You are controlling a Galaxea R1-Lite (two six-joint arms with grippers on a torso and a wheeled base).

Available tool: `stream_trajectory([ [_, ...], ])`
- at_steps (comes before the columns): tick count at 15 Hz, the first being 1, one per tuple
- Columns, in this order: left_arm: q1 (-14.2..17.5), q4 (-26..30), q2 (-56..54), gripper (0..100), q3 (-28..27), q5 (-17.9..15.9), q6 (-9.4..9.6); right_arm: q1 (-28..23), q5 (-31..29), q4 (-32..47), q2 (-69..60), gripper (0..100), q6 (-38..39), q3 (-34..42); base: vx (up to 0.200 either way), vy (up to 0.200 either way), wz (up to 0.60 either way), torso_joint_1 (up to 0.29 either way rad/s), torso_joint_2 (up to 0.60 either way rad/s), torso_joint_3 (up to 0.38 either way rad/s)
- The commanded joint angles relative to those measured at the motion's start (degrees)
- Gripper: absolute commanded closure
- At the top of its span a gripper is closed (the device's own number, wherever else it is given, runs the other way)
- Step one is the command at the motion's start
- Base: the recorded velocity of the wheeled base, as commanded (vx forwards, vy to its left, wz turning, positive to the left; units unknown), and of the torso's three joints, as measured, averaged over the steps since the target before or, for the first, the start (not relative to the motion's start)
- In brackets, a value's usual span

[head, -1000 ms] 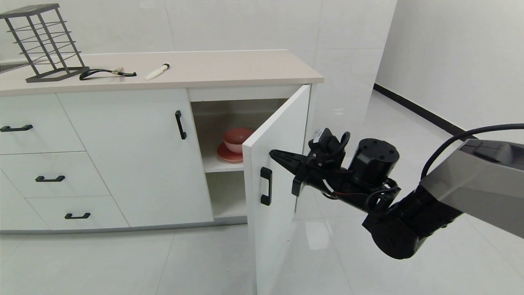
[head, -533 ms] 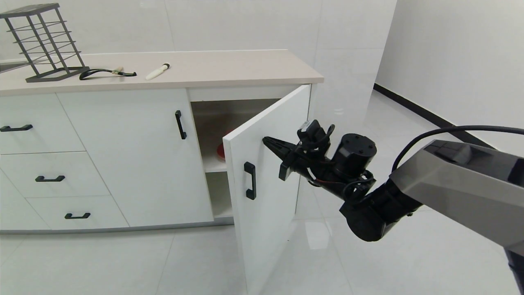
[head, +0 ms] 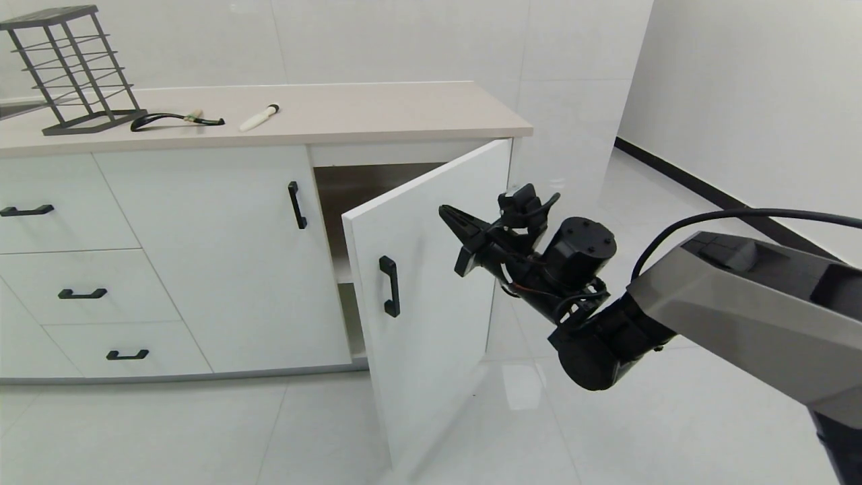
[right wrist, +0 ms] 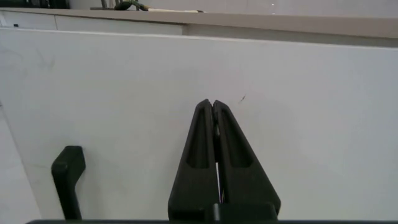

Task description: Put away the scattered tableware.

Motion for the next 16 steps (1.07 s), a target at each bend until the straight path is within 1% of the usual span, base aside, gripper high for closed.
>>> stream_trajectory([
  [1,0.00,-0.02,0.09,0,0.00,0.01,0.01,-1.82,0.06,-0.23,-10.01,100,-0.09,10.91,0.000,0.000,0.00,0.000,0.00,0.000],
  [2,0.00,-0.02,0.09,0,0.00,0.01,-0.08,-2.17,0.06,-0.23,-15.02,100,-0.36,16.45,0.000,0.000,0.00,0.000,0.00,0.000],
  [3,0.00,-0.02,0.09,0,0.00,0.01,-0.08,-2.17,0.06,-0.23,-16.34,100,-0.45,17.68,0.000,0.000,0.00,0.000,0.00,0.000],
  [4,0.00,-0.02,0.09,0,0.00,0.01,-0.08,-2.17,0.06,0.21,-26.89,100,-0.62,27.44,0.000,0.000,0.00,0.000,0.00,0.000],
  [7,0.00,-0.02,0.09,0,0.00,0.01,-0.08,-3.05,-0.03,0.56,-43.15,100,-0.71,41.41,0.000,0.000,0.00,0.000,0.00,0.000],
  [9,0.00,-0.02,0.09,0,0.00,0.01,-0.08,-4.63,-0.03,1.35,-51.50,100,-0.71,46.86,0.000,0.000,0.00,0.000,0.00,0.000],
  [10,0.00,-0.02,0.09,0,0.00,0.01,-0.08,-5.25,-0.03,1.62,-53.52,100,-0.71,48.00,0.000,0.000,0.00,0.000,0.00,0.000],
  [11,0.00,-0.02,0.09,0,0.00,0.01,-0.08,-7.53,-0.12,2.41,-59.32,100,-0.71,51.52,0.000,0.000,0.00,0.000,0.00,0.000],
  [13,0.00,-0.02,0.09,0,0.00,0.01,-0.17,-12.89,0.14,4.08,-68.37,100,-0.45,56.26,0.000,0.000,0.00,0.000,0.00,0.000],
  [14,0.00,-0.02,0.09,0,0.00,0.01,-0.17,-13.24,0.14,4.34,-69.16,100,-0.27,56.53,0.000,0.000,0.00,0.000,0.00,0.000],
  [15,0.00,-0.02,0.09,0,0.00,0.01,-0.17,-16.67,0.76,7.33,-75.93,100,0.17,58.73,0.000,0.000,0.00,0.000,0.00,0.000],
  [16,0.00,-0.02,0.09,0,0.00,0.01,-0.17,-21.42,1.11,12.60,-84.01,100,0.70,60.31,0.000,0.000,0.00,0.000,0.00,0.000],
])
